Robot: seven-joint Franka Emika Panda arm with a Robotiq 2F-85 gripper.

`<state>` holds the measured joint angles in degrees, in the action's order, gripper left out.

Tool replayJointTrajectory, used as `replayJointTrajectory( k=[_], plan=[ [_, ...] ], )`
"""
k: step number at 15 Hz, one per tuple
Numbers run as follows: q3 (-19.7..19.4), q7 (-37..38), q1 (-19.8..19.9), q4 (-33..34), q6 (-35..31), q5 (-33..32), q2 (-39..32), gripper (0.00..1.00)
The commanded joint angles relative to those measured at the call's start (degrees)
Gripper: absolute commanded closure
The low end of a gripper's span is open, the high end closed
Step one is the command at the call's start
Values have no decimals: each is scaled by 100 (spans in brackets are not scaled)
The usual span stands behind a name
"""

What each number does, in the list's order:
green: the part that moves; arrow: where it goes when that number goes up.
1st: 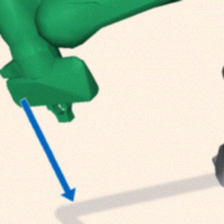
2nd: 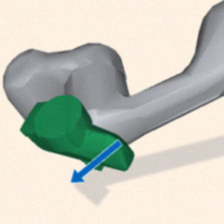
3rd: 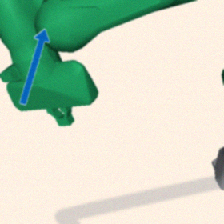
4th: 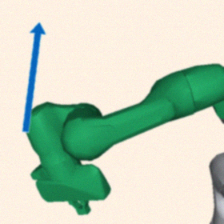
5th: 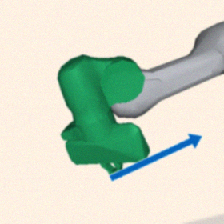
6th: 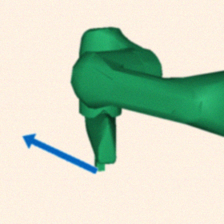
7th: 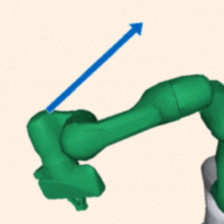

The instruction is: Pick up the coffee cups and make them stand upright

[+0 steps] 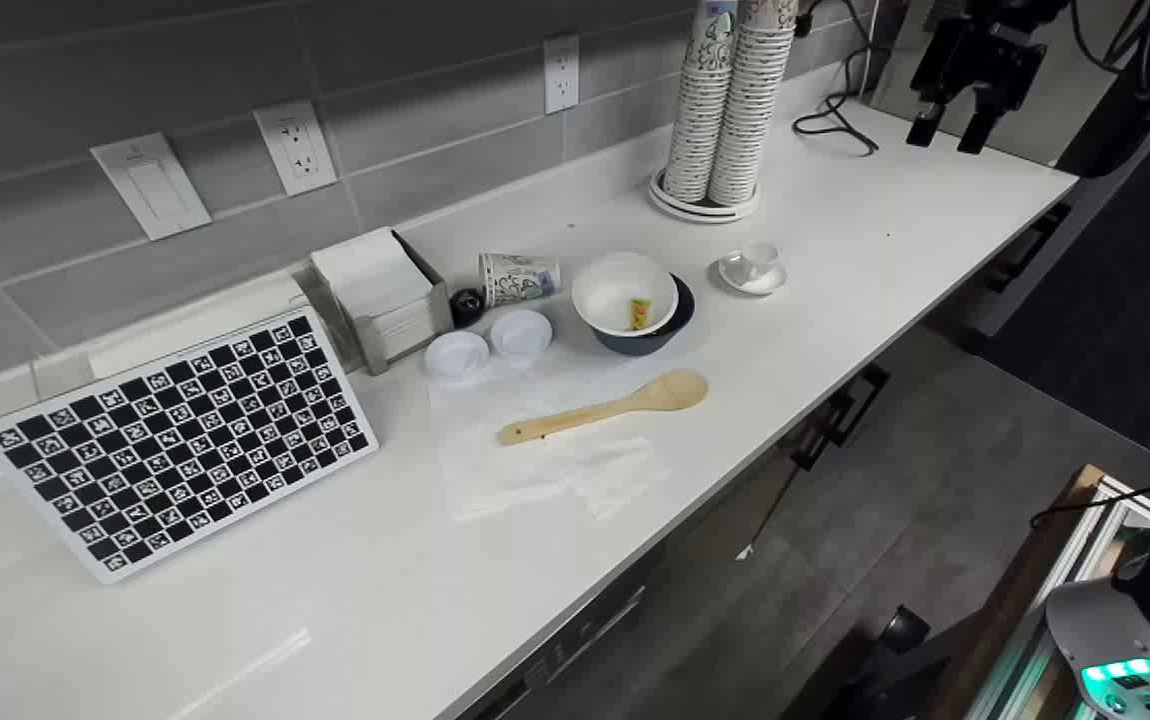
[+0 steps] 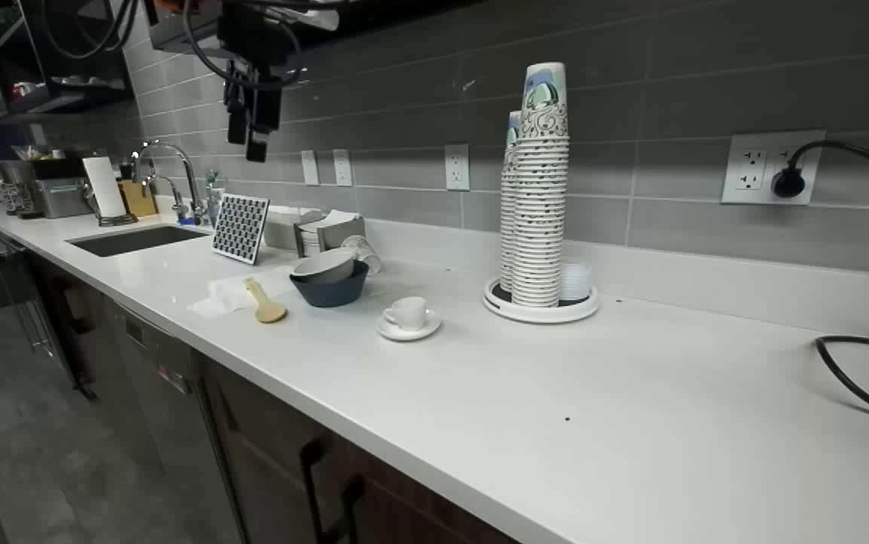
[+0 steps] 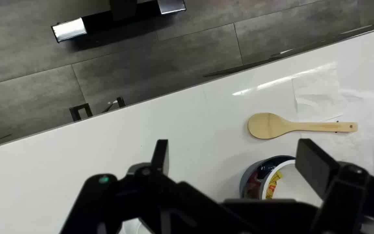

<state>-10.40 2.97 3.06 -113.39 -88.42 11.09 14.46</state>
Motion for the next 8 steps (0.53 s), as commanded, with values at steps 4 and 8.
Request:
replayJointTrajectory(
  k=[4,8],
  plan=[
    [382,249,-8,127,-598,76,-462,0],
    [945,389,-379,163,-1527,204,-1200,0]
  ],
)
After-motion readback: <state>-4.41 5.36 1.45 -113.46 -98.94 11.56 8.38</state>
